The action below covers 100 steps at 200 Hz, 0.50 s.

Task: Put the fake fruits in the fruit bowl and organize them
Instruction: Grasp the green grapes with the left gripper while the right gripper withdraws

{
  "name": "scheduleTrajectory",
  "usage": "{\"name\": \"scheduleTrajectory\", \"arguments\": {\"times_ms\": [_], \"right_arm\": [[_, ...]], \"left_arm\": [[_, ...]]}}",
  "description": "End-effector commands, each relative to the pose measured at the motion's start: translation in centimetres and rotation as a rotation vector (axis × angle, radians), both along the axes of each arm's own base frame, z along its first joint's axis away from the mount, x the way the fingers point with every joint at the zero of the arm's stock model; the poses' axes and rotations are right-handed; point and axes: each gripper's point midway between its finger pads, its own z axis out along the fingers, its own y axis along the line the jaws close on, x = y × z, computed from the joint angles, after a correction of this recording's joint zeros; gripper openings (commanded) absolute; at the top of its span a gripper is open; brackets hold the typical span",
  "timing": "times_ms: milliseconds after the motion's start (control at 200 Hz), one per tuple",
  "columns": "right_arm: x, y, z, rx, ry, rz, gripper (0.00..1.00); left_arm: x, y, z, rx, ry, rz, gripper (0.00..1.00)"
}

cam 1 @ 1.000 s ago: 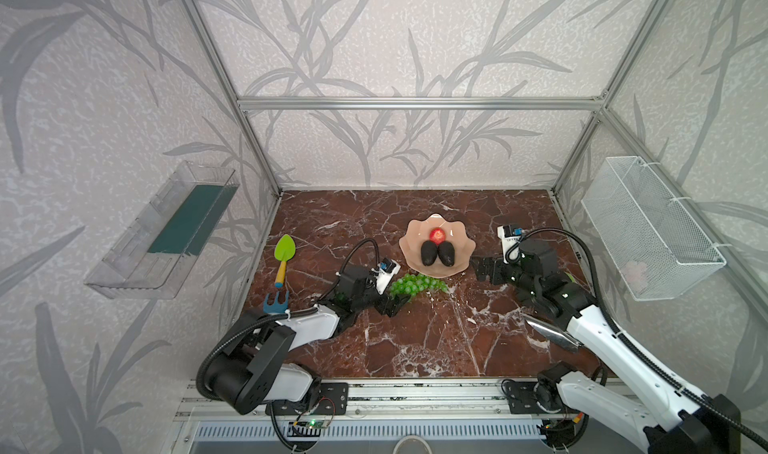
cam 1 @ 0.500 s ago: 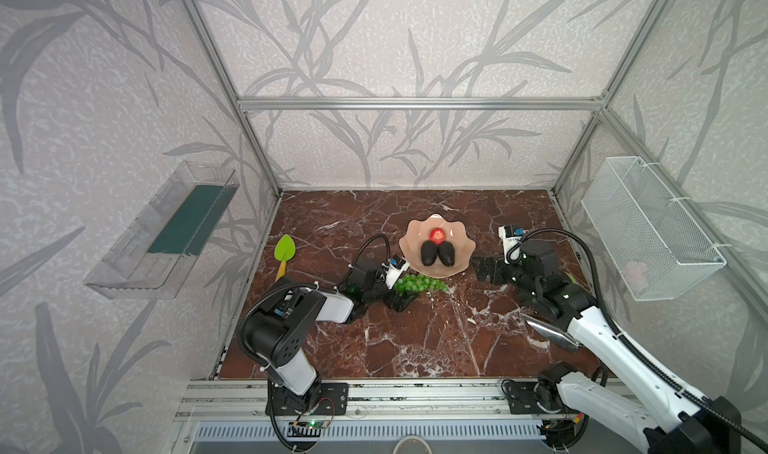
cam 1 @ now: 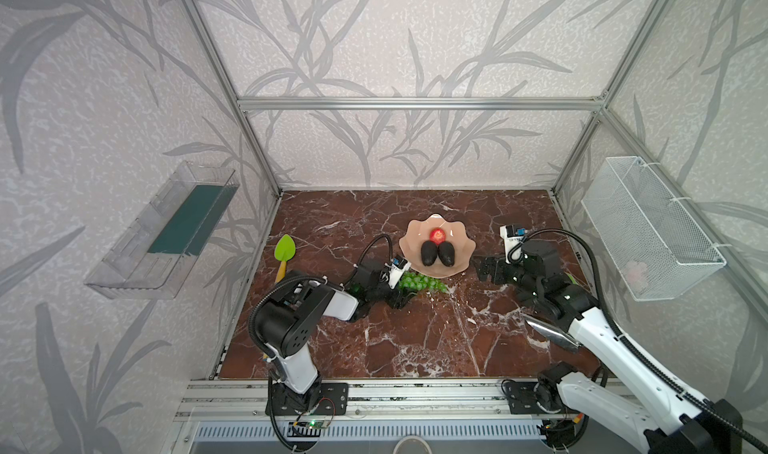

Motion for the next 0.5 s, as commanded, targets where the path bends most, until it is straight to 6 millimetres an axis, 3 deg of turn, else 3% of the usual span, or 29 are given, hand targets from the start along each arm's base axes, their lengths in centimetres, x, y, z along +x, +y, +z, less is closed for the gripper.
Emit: {"name": "scheduleTrajectory", "arguments": {"times_ms": [0, 240, 495], "right_arm": [[0.0, -0.1, 0.9, 0.017, -0.027, -0.004, 0.97], [0.1, -0.2, 1.0, 0.017, -0.033, -0.012, 0.97], [0.2, -0.1, 1.1, 0.024, -0.033, -0.011, 0.97]], "left_arm": [[-0.1, 0.1, 0.8, -0.004, -0.045, 0.001, 0.58], [-2.3, -0.1, 2.2, -0.017, -0.026, -0.079, 0.12], [-4.2, 0.9, 4.5, -0.042, -0.031, -0.070, 0.08]]}}
